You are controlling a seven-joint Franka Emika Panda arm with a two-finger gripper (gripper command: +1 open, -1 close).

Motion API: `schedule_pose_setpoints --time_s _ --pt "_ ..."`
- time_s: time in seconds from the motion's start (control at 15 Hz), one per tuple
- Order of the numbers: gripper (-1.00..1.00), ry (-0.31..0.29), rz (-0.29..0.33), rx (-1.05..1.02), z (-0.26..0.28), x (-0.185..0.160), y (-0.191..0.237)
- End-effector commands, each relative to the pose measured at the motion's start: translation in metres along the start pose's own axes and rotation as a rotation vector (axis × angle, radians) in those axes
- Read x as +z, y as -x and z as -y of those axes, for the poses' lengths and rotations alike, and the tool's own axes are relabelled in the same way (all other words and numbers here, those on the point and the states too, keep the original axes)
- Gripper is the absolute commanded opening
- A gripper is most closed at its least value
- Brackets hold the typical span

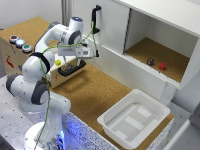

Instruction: Push the handle of the drawer

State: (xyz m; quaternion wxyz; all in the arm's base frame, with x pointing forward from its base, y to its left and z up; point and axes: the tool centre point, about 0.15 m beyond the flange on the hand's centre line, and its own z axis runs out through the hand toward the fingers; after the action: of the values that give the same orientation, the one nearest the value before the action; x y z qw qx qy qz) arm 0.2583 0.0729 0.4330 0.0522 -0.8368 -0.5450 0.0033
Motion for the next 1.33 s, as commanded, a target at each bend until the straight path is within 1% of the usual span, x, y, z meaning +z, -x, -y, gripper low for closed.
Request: schedule_pose_setpoints --time_s 0.0,0.07,0.2,0.27,0.47,0.53,0.73,0.93,1.07,1.27 --pt "1.0 0.032 0.045 -0.151 -0.036 0.044 0.008" --pt "1.0 0.034 0.049 -0.155 -0.042 0.054 0.007" --pt "1.0 0.063 0.017 -0.151 -0.051 0.07 0.0" --pt "1.0 0.058 0.01 -0.169 -0.056 0.082 -0.009" --pt "1.0 0.037 0.01 -0.236 -0.068 0.099 -0.032" --pt "-1.0 0.04 0.007 -0.26 -0.074 0.1 -0.04" --pt "-1.0 0.036 0.009 -0.284 -0.09 0.098 -0.051" --pt "-1.0 0.008 0.011 -0.269 -0.103 0.1 -0.056" --pt "-1.0 -0.016 0.021 -0.287 -0.102 0.104 -0.063" --pt "-1.0 -0.031 0.022 -0.303 -0.094 0.103 -0.076"
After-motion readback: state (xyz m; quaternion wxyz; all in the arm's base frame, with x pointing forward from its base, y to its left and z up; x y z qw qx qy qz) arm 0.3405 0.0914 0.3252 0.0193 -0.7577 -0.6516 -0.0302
